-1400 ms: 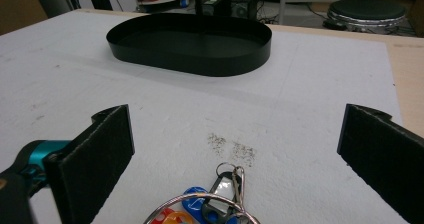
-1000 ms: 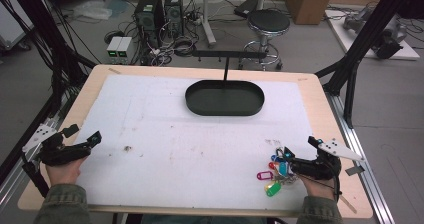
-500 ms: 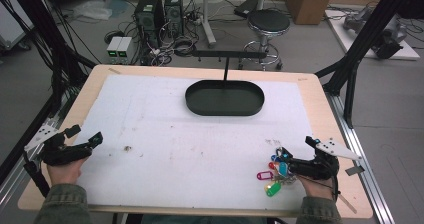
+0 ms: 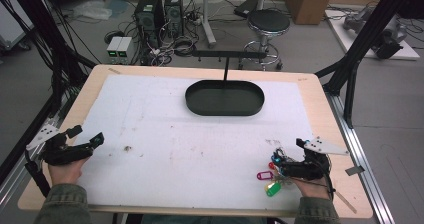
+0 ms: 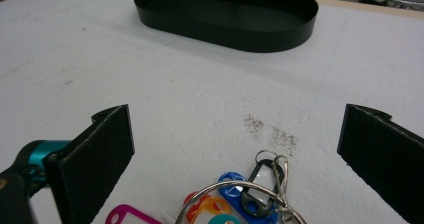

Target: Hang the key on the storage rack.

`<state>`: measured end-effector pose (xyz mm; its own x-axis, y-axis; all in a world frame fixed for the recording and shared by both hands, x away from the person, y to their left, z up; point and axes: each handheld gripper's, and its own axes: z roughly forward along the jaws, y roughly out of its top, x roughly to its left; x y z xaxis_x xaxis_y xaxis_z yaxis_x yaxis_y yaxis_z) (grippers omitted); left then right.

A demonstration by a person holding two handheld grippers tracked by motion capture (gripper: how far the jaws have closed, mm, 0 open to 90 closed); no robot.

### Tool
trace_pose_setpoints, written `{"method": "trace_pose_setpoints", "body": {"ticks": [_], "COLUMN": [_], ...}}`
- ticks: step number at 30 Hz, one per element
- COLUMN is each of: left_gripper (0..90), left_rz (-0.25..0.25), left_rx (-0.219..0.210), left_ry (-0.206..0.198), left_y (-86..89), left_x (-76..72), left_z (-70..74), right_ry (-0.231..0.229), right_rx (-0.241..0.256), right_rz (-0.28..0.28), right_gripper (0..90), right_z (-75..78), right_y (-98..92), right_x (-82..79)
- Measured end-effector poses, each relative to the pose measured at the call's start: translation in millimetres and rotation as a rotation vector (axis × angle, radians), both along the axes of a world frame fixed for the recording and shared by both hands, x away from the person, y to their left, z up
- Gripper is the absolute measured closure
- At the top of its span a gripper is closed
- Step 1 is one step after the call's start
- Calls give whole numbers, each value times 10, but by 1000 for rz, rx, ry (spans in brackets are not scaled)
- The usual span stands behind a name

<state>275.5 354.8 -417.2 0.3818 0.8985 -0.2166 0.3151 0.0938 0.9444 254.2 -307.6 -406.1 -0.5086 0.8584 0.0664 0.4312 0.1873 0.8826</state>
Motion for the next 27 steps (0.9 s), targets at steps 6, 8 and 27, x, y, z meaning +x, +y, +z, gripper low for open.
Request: {"method": "trace_pose_setpoints", "body": {"ticks": [6, 8, 27], "left_gripper": [19, 19, 19], "left_rz": [-5, -4, -11], "left_rx": [2, 2, 4], "left_ry": [4, 5, 4], "left_y": [-4, -6, -10], "left_x": [8, 8, 12], "left_z": [-6, -6, -9], "right_ry": [43, 57, 234], "right_rx": [-56, -68, -215], "right_rz": [38, 49, 142], "right_gripper": [6, 6, 54], "right_z": [-46, -55, 3], "right_y": [68, 87, 278], "right_x": [28, 35, 59]}}
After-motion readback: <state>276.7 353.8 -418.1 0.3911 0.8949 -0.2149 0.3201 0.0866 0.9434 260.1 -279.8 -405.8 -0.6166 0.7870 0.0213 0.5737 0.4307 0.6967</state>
